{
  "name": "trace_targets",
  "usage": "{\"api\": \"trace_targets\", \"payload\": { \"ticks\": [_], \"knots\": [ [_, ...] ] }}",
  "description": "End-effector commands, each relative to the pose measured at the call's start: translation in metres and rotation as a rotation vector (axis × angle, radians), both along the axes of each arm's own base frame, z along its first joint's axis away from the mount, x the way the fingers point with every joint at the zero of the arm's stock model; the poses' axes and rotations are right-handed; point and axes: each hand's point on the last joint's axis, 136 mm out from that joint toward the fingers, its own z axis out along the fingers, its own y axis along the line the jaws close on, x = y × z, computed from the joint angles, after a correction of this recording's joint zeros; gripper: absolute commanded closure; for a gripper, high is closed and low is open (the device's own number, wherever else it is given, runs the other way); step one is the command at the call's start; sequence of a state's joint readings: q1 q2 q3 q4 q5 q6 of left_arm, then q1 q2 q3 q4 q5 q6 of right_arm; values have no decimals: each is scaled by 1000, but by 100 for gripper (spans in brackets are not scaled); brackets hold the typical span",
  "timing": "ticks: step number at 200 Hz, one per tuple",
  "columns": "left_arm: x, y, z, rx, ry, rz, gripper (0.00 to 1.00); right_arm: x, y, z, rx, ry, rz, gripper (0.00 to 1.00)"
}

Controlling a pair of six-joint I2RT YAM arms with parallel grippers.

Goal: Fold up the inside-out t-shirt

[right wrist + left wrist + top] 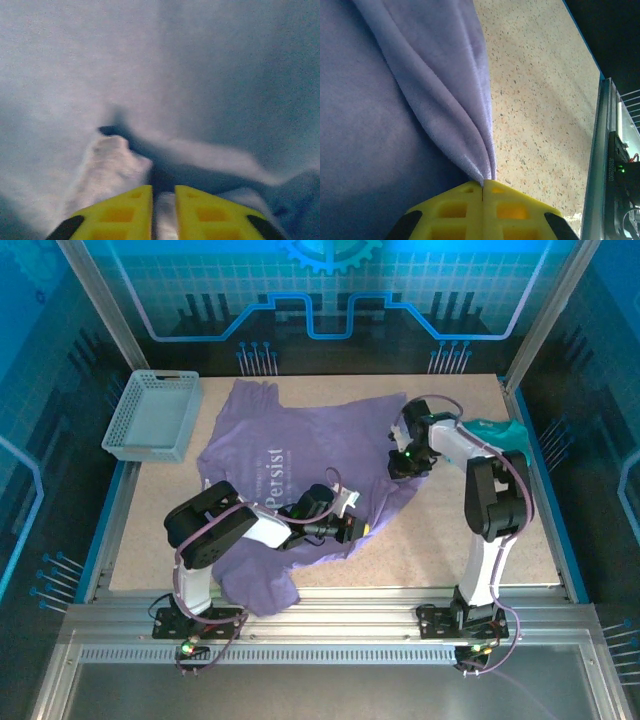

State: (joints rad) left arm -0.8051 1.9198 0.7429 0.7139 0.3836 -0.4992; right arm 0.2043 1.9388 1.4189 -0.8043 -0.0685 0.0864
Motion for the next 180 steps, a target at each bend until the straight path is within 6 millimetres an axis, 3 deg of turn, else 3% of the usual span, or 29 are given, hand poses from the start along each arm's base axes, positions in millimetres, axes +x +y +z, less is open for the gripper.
{"api": "trace_targets", "payload": {
  "ticks": [1, 26, 49, 75, 99, 134, 180],
  "knots": [
    [-2, -3, 9, -19, -13, -21, 100, 6, -26, 8, -209, -40, -28, 75],
    [-2, -2, 7, -15, -12, -21, 100, 0, -30, 20, -231, -92, -45, 67],
    [-2, -3, 7, -15, -14, -23, 100, -17, -17, 27, -177, -132, -11, 63],
    [-2, -4, 7, -15, -13, -25, 100, -41, 1, 21, -136, -149, 63, 58],
    [-1, -4, 5, -13, -8, -24, 100, -51, 13, 13, -122, -148, 123, 54],
    [-2, -4, 6, -16, -7, -25, 100, -39, 14, -1, -184, -144, 151, 53],
    [-1, -5, 6, -20, -5, -27, 100, -14, 21, -5, -193, -167, 170, 54]
  ]
}}
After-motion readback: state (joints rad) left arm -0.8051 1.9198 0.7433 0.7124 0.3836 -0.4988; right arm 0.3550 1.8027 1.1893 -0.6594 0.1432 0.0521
